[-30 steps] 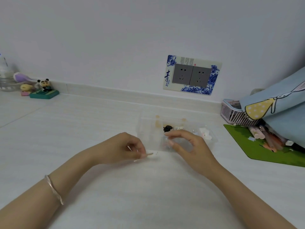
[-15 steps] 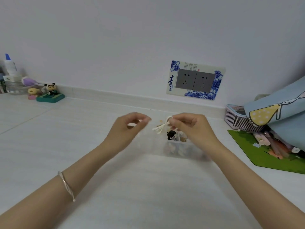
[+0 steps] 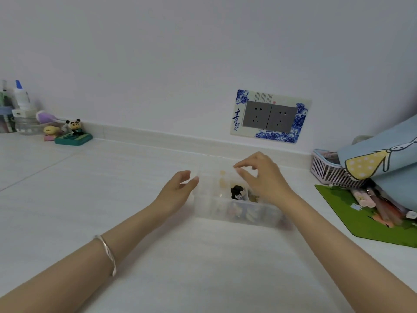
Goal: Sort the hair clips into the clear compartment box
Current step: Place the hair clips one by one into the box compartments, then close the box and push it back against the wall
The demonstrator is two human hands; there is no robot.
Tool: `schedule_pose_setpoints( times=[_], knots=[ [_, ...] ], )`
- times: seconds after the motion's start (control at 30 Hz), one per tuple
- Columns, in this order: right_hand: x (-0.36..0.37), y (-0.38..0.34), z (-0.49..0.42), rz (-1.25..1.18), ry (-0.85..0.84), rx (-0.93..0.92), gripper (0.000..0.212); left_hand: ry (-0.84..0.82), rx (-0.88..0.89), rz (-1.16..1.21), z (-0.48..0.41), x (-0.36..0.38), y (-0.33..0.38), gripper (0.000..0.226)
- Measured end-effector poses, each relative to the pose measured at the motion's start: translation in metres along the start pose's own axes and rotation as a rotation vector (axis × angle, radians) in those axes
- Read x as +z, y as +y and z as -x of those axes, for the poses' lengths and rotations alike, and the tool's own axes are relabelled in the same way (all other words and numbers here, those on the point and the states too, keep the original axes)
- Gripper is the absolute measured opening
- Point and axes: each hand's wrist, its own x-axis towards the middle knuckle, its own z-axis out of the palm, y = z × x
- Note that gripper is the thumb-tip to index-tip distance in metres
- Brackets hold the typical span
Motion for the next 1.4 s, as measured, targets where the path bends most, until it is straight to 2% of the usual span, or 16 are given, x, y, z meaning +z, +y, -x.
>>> schedule_pose_setpoints(
  times=[0.1, 0.2, 0.33, 0.5, 0.57, 0.7, 0.8, 0.87, 0.97, 1.07, 1.17, 1.27, 1.4],
  knots=[
    [-0.013, 0.023, 0.009, -0.048, 0.146, 0.055, 0.020, -0.037, -0.069, 0.012, -0.010, -0.002, 0.001, 0.055],
    [-0.017, 0.046, 0.020, -0.183, 0.196, 0.228, 0.038, -0.069, -0.118, 0.024, -0.022, 0.004, 0.004, 0.060],
    [-0.025, 0.063, 0.022, -0.453, 0.149, 0.490, 0.075, -0.083, -0.159, 0.064, -0.033, 0.014, 0.009, 0.081],
    [-0.024, 0.083, 0.026, -0.650, 0.036, 0.729, 0.097, -0.113, -0.109, 0.106, -0.038, 0.016, 0.004, 0.096],
    [-0.019, 0.092, 0.027, -0.769, -0.007, 0.770, 0.103, -0.115, -0.070, 0.135, -0.041, 0.017, 0.003, 0.097],
    [-0.017, 0.094, 0.024, -0.884, 0.079, 0.668, 0.102, -0.115, 0.041, 0.190, -0.042, 0.019, 0.004, 0.098],
    [-0.020, 0.091, 0.022, -0.898, 0.146, 0.544, 0.091, -0.100, 0.136, 0.182, -0.040, 0.018, 0.008, 0.105],
    [-0.027, 0.085, 0.022, -0.868, 0.162, 0.449, 0.074, -0.104, 0.184, 0.164, -0.039, 0.018, 0.012, 0.104],
    [-0.042, 0.077, 0.024, -0.758, 0.185, 0.284, 0.048, -0.060, 0.271, 0.144, -0.034, 0.017, 0.020, 0.083],
    [-0.058, 0.073, 0.032, -0.627, 0.111, 0.134, 0.044, -0.010, 0.363, 0.123, -0.027, 0.010, 0.028, 0.052],
    [-0.063, 0.074, 0.044, -0.485, 0.014, 0.093, 0.033, -0.032, 0.409, 0.039, -0.018, 0.007, 0.027, 0.033],
    [-0.052, 0.076, 0.059, -0.376, -0.075, 0.067, 0.035, -0.091, 0.440, -0.056, -0.012, 0.011, 0.017, 0.028],
    [-0.038, 0.078, 0.068, -0.347, -0.035, 0.040, 0.040, -0.120, 0.495, -0.196, -0.012, 0.016, 0.006, 0.031]
  ],
)
